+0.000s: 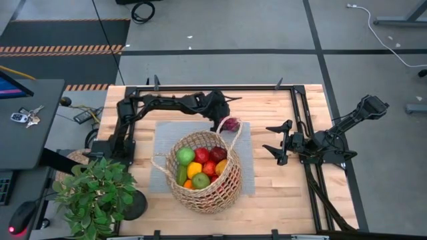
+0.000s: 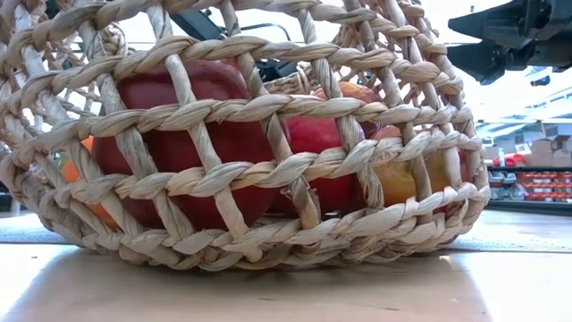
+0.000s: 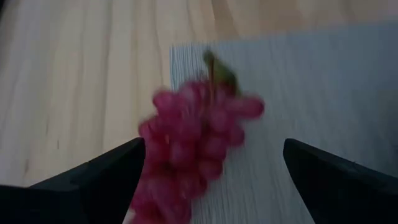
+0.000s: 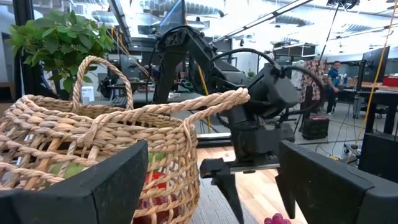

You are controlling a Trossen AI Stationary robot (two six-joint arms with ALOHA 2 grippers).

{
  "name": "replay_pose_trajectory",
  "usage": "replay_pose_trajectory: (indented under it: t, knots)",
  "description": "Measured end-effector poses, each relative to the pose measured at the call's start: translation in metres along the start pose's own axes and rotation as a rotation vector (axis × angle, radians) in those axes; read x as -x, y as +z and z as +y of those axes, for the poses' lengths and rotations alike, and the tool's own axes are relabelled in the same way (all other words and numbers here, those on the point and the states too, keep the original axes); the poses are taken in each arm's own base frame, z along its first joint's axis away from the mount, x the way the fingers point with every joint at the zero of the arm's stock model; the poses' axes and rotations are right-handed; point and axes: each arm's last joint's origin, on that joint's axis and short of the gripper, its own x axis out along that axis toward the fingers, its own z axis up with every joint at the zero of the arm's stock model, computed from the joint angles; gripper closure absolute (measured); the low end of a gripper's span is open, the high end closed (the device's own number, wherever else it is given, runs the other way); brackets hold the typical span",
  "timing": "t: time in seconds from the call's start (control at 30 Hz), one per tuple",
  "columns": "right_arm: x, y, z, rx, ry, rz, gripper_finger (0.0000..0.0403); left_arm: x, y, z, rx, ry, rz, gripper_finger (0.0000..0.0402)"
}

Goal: Build produce basket
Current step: Put the pink grapes into the brown basket

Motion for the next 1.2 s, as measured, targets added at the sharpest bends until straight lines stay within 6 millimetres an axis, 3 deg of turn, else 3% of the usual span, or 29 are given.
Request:
replay_pose_trajectory:
  t: [0.37,0.63,0.93,1.2]
  knots:
    - [0.0,0.0,0.0,0.0,0.0,0.0,0.0041,-0.004,-0.003,-0.015,-0.008,0.133,0.142,0.0012]
    - [0.0,0.0,0.0,0.0,0.0,0.0,0.0041,-0.023,-0.005,-0.028,-0.125,0.298,0.226,0.0012]
    - [0.0,0.0,0.0,0.0,0.0,0.0,0.0041,-0.022,-0.005,-0.024,-0.097,0.322,0.206,0.0015]
    - [0.0,0.0,0.0,0.0,0.0,0.0,0.0041,-0.022,-0.005,-0.023,-0.095,0.321,0.212,0.0095]
